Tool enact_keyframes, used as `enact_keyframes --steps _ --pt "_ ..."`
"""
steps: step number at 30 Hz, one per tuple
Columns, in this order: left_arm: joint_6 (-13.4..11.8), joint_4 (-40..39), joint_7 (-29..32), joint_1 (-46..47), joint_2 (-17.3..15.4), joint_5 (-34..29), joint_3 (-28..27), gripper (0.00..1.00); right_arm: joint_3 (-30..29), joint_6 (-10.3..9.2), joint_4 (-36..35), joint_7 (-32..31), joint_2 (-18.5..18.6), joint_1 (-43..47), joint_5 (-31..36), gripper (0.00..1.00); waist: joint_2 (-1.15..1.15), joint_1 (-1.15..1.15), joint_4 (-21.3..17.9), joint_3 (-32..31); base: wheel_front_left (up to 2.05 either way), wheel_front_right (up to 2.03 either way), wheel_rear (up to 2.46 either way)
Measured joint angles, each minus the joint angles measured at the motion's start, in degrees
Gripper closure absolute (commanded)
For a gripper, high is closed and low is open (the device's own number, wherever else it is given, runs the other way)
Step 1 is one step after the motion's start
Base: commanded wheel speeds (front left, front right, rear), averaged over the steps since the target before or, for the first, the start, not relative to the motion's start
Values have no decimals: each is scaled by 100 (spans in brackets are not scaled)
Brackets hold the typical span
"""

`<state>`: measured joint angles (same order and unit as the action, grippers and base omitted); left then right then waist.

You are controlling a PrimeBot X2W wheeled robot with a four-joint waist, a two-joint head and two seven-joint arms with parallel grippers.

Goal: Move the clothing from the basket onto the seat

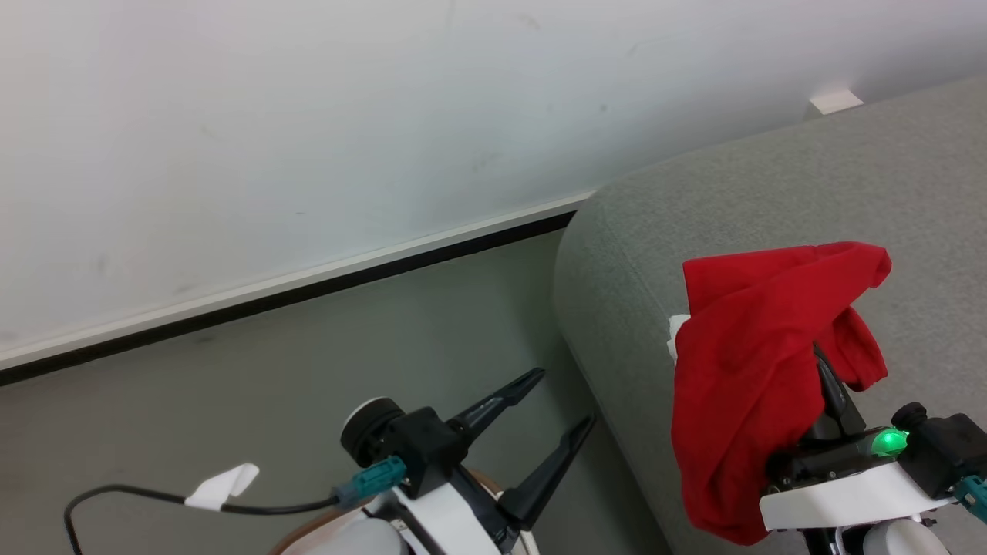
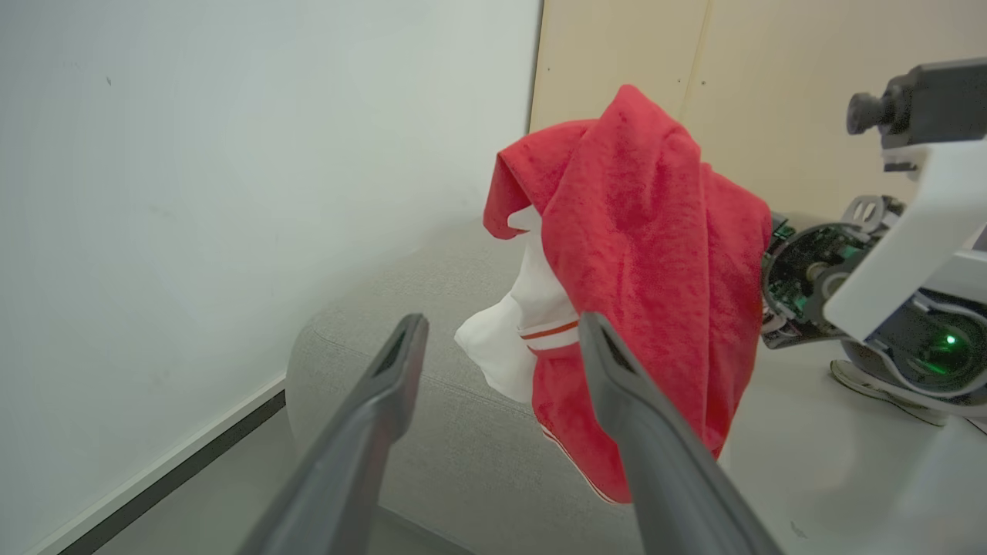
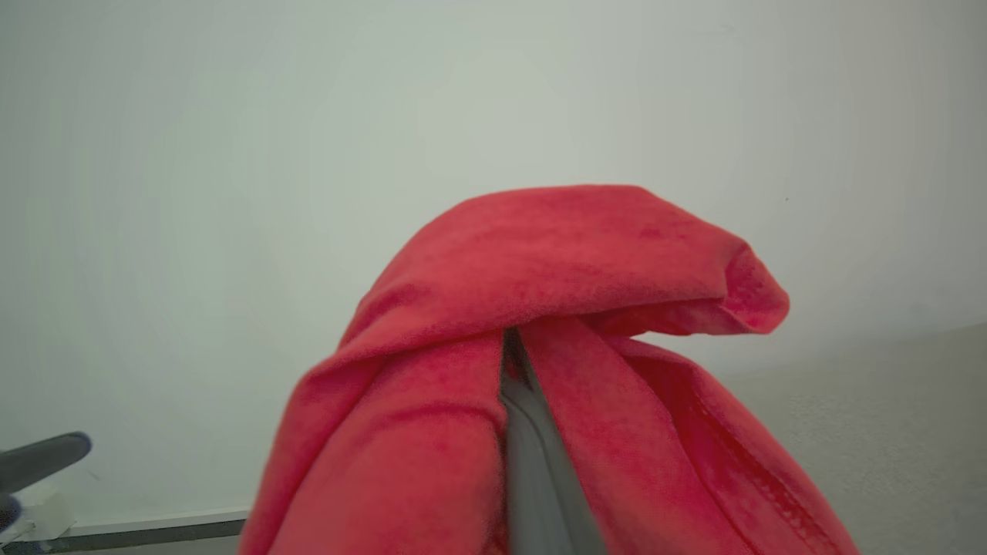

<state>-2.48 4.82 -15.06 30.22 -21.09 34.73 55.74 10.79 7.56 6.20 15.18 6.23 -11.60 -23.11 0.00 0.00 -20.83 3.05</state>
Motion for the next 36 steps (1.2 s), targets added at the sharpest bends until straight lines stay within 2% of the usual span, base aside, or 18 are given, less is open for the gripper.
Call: enact_keyframes --steps 7,15,19,25,31,36 --pt "15 44 -1 -25 10 -180 -27 0 -83 0 -132 -1 -21 53 24 100 0 0 -440 137 0 0 0" --pt "97 46 -2 -22 63 -269 -105 0 -254 0 -160 -1 116 -208 24 100 0 0 -415 321 0 0 0" --pt "144 31 13 102 49 -299 -108 0 -501 -1 -11 -55 320 -777 -57 100 0 0 -286 555 0 0 0" --pt "230 -120 129 443 -96 -411 -160 0 -1204 0 379 -361 646 -1995 -327 100 0 0 6 1140 0 0 0" --pt "297 -245 193 840 -219 -502 -285 0 -1864 0 966 -666 1170 -3280 -363 100 0 1 394 1875 0 0 0" --pt "321 -305 193 1111 -254 -546 -380 0 -2285 -1 1614 -833 1613 -4088 -103 100 0 1 758 2485 0 0 0"
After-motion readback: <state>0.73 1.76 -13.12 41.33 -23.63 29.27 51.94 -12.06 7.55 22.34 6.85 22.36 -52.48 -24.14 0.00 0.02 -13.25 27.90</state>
